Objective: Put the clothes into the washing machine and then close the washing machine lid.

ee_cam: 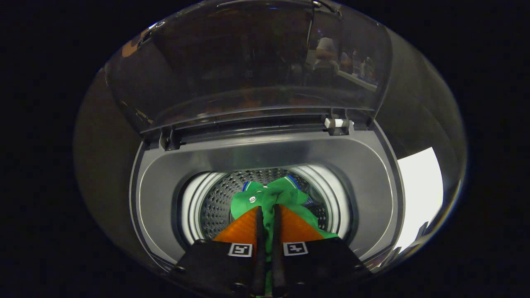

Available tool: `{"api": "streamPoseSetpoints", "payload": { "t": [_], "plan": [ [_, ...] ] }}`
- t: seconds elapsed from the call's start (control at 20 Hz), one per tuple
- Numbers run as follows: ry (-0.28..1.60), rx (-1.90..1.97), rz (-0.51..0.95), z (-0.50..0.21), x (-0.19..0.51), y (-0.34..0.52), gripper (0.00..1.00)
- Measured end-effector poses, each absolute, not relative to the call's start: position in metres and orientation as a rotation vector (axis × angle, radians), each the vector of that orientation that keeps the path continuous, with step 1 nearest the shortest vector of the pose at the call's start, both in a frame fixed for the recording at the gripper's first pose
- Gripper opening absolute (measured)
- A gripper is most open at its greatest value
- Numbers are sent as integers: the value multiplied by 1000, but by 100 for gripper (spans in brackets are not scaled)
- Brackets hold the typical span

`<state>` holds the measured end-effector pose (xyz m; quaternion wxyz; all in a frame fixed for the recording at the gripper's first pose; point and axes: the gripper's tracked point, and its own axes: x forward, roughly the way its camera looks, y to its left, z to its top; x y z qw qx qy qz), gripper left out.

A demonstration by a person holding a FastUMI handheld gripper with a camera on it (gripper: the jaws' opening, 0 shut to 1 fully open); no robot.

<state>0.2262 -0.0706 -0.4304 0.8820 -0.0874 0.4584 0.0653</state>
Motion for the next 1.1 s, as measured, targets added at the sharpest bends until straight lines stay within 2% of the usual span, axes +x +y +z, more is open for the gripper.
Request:
{"api": "streamPoseSetpoints", "payload": {
  "t": [0.15,0.25,0.3,0.35,0.6,0.7,1.1],
  "plan": [
    [935,-191,152,-427,226,-68,21],
    [924,-189,140,-421,226,-71,21],
    [918,-184,135,-420,226,-72,31],
    [913,-180,134,-416,224,-73,35],
    [870,-183,133,-391,216,-80,94],
    [848,-180,121,-379,214,-84,100],
    [728,-196,110,-298,213,-80,99]
  ]
}}
